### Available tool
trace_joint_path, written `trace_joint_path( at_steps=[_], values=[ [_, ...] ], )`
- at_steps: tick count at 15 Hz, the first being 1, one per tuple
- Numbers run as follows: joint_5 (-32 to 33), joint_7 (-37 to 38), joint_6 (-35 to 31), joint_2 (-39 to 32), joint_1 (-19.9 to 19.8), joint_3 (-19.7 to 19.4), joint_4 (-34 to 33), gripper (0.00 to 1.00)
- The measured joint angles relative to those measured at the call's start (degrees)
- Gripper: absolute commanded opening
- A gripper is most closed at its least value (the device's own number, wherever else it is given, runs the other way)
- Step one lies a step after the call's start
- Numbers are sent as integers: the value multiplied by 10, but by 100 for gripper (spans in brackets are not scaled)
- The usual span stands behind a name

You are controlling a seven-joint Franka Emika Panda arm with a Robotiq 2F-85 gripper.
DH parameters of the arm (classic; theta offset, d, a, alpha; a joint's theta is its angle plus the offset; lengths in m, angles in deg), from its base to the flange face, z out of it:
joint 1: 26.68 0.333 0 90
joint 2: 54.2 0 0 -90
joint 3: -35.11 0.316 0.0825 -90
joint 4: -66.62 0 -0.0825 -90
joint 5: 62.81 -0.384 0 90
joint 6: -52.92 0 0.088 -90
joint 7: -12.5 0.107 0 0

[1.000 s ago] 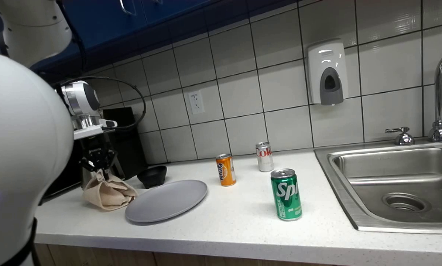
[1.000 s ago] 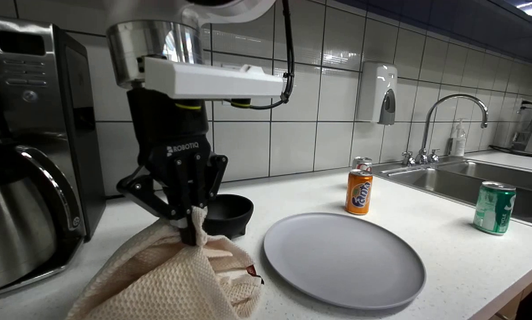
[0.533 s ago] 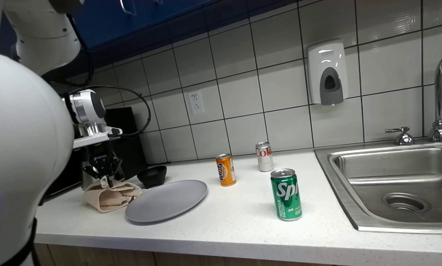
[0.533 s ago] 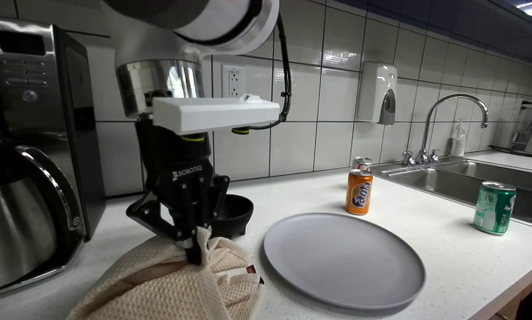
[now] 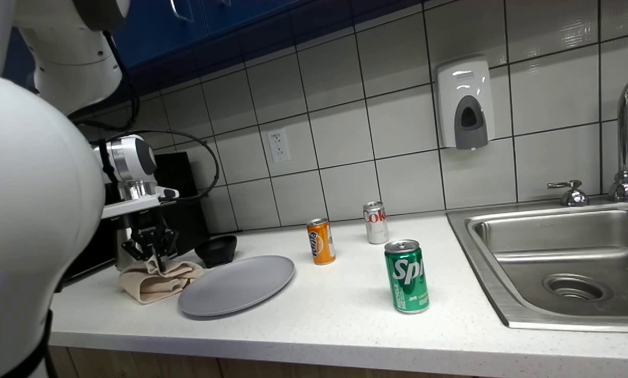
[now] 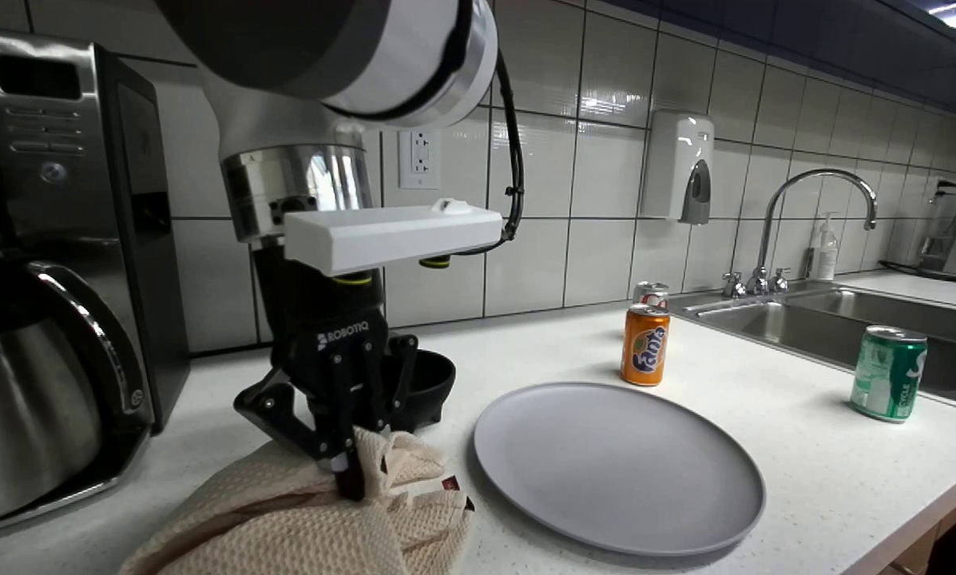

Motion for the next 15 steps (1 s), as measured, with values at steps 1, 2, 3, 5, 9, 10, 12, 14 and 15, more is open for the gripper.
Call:
trace_joint_path(
  at_steps=[1, 2, 3, 5, 9, 10, 12, 14, 15],
  values=[
    [-1, 0, 0, 0, 0, -1, -1, 59],
    [-1, 0, 0, 0, 0, -1, -3, 66],
    [-2, 0, 0, 0, 0, -1, -4, 74],
    [-4, 0, 0, 4, 0, -2, -6, 88],
    [-7, 0, 0, 25, -2, -6, -5, 100],
    [-9, 0, 0, 32, -2, -7, -3, 100],
    [-12, 0, 0, 48, -6, -9, 5, 100],
    [-17, 0, 0, 67, -12, -10, 19, 100],
    [-20, 0, 0, 78, -15, -12, 29, 100]
  ],
)
